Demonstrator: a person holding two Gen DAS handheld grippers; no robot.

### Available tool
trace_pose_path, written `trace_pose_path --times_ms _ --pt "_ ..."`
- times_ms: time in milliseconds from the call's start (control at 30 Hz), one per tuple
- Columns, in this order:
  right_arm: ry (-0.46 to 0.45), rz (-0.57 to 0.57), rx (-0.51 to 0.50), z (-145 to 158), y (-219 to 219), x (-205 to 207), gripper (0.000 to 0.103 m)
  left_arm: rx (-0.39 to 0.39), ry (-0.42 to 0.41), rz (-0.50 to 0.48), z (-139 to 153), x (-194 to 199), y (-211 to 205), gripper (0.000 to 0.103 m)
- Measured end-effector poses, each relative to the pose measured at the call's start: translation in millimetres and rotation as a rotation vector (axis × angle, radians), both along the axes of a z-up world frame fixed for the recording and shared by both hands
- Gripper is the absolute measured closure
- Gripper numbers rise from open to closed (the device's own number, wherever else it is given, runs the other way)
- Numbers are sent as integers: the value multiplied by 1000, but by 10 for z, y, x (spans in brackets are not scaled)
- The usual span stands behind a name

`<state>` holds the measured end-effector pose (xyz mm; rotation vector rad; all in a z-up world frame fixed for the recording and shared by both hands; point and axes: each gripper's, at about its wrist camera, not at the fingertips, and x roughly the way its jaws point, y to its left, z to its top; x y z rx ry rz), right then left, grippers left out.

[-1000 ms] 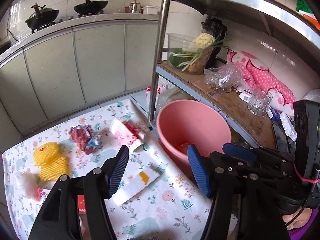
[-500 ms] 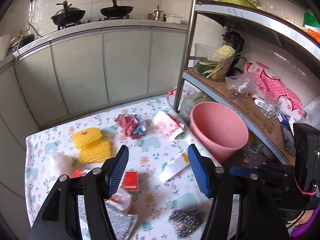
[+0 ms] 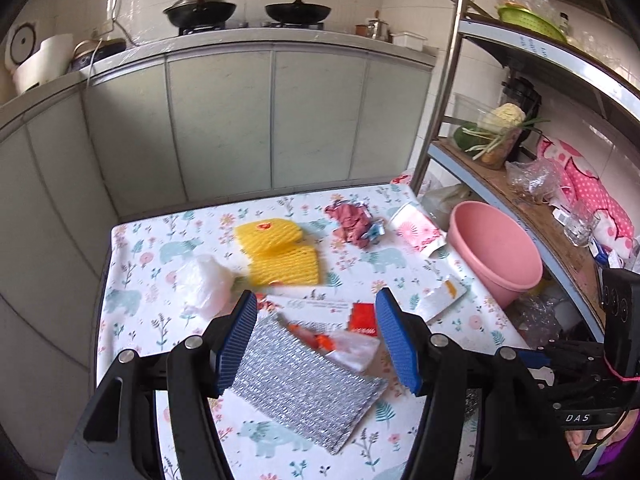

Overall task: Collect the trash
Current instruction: 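Move both grippers back to the table and grasp the steel wool with the right, then grasp the white foam strip with the left gripper while the right holds steel wool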

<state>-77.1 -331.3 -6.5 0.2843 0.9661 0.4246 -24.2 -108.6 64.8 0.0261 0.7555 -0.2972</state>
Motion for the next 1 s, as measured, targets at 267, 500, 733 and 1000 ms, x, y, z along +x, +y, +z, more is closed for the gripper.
trace_pose_path --times_ms 267,500,733,1000 --pt "46 68 -12 -147 227 56 48 -16 43 54 -139 4 213 42" --pt "64 78 -48 -254 287 87 48 -28 52 15 -148 30 73 42" --pt "42 110 -91 -259 312 63 53 -24 62 -41 -192 64 -143 42" --pt "1 114 -73 -172 221 -7 76 -10 60 -142 -217 111 -533 42"
